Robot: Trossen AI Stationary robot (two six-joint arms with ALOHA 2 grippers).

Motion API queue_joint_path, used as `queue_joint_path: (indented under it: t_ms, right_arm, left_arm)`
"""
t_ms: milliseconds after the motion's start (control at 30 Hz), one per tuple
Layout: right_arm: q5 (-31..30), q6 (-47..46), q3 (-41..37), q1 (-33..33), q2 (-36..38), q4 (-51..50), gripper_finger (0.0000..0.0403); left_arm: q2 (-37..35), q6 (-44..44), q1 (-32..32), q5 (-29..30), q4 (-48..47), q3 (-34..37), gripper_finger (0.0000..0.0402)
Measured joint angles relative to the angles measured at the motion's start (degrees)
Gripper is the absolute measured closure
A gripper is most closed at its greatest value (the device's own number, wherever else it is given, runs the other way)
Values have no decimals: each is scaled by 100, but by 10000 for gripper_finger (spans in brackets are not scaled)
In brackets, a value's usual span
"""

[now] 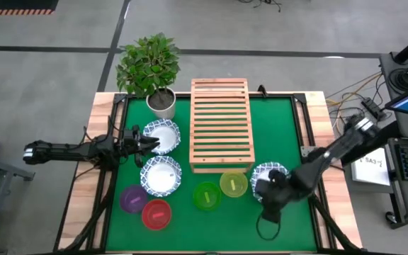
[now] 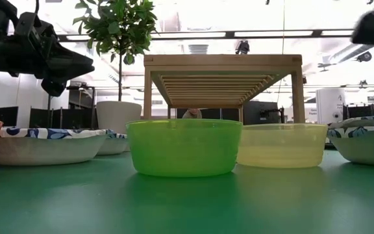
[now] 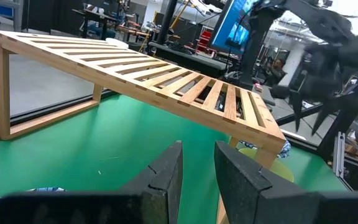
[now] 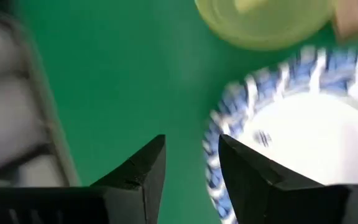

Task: Place and stack bowls onto a shelf
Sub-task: Put the white patterned bowl on the shelf

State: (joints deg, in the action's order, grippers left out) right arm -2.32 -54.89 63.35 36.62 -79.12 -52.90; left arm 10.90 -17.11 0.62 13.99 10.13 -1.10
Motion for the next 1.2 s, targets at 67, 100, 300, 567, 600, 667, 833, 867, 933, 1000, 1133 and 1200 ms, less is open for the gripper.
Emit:
queue_joint_path:
  t_ms: [67, 100, 300, 567, 600, 667, 833, 867, 933, 1000, 1133, 1200]
  right_arm:
    - [-91, -205, 307, 164, -410, -429, 271]
    - [-127, -270, 476, 227, -569, -643, 272]
    - [-368, -319, 885, 446, -1266, -973, 271]
    - [-380, -342, 792, 437, -1604, -1303, 275]
    - [-386, -324, 775, 437, -1596, -1295, 277]
    - [-465, -344, 724, 437, -1593, -1283, 283]
    - [-532, -409, 615, 435, -1594, -1220, 303]
    - [-533, -409, 583, 435, -1600, -1192, 308]
    - [-533, -409, 521, 435, -1604, -1121, 319]
    - [-532, -449, 471, 435, -1604, -1080, 332]
    - [-526, -457, 435, 435, -1572, -1081, 370]
    - [-523, -453, 435, 435, -1486, -1082, 386]
  left_arm:
    - [0, 3, 0, 1, 0, 0, 326]
    - [0, 3, 0, 1, 0, 0, 326]
    - [0, 5, 0, 1, 0, 0, 326]
    - [0, 8, 0, 1, 0, 0, 326]
    - [2, 8, 0, 1, 0, 0, 326]
    - [2, 8, 0, 1, -2, 0, 326]
    - [1, 9, 0, 1, -3, 0, 326]
    - [2, 10, 0, 1, -2, 0, 326]
    - [2, 10, 0, 1, -2, 0, 326]
    - [1, 9, 0, 1, -2, 0, 326]
    - [2, 10, 0, 1, -3, 0, 326]
    - [1, 10, 0, 1, -3, 0, 326]
